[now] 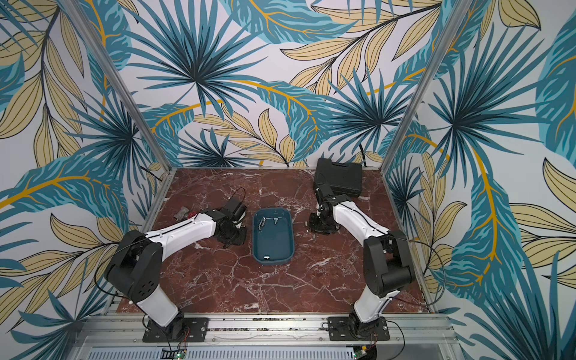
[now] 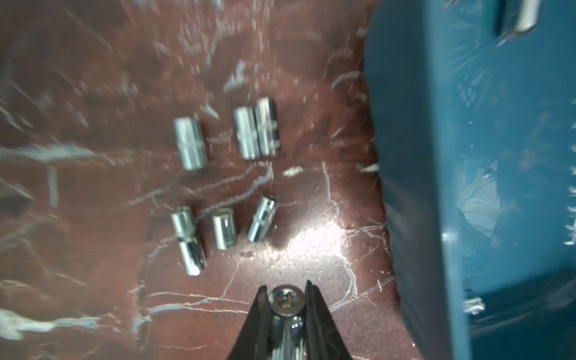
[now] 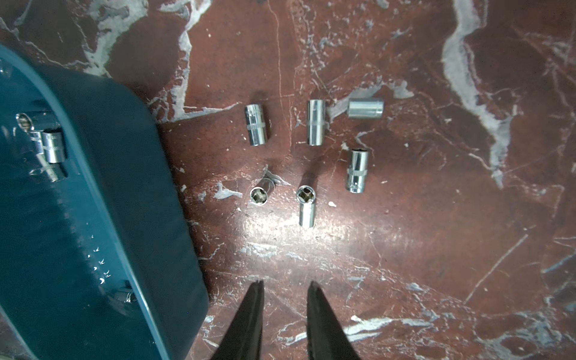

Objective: Take out the socket from the storage box
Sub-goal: Place the socket head at the center of the board.

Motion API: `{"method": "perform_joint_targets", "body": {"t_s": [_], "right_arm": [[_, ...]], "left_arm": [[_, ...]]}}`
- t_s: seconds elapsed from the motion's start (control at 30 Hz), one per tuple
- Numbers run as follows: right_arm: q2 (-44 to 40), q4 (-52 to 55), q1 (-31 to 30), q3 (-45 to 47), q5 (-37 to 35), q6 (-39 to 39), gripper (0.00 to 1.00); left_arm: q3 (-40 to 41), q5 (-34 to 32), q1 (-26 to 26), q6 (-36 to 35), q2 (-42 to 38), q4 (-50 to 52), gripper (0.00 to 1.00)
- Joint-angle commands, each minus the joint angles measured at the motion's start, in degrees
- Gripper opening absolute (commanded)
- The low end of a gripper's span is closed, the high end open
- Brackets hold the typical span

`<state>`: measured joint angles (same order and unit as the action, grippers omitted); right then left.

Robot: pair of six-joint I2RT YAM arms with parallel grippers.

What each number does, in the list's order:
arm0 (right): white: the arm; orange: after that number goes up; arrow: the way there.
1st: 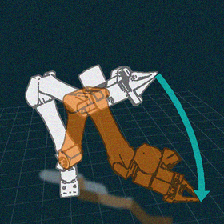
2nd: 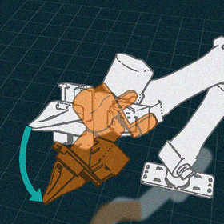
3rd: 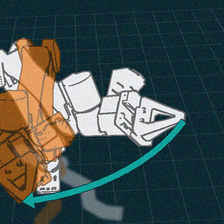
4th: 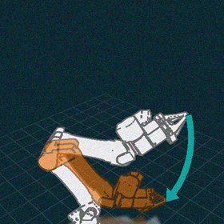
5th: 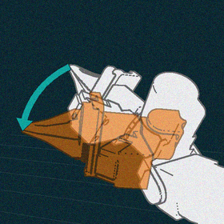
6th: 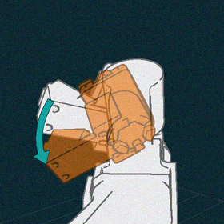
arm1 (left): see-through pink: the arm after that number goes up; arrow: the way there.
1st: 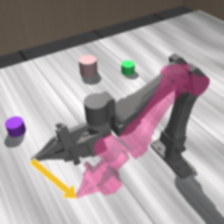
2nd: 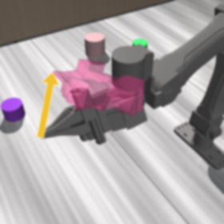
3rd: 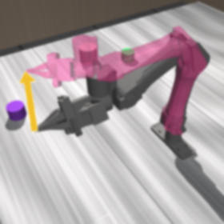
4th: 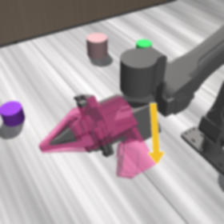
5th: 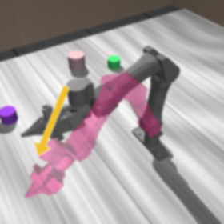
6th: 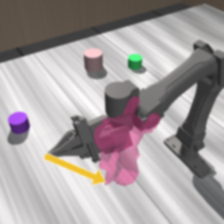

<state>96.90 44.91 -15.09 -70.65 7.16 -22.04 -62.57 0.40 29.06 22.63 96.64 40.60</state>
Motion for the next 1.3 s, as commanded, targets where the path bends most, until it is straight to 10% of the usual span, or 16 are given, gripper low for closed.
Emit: {"method": "perform_joint_targets", "body": {"t_s": [0.0,1.27], "right_arm": [[0.7,0.7,-0.3,0.3,0.3,0.4,0.27],[-2.0,5.1,-0.8,-4.9,-1.3,1.9,0.27]], "left_arm": [[3.3,2.0,0.1,2.8,-1.7,-4.0,0.14],[4.2,-1.1,0.1,2.7,1.4,-4.4,0.28]]}}
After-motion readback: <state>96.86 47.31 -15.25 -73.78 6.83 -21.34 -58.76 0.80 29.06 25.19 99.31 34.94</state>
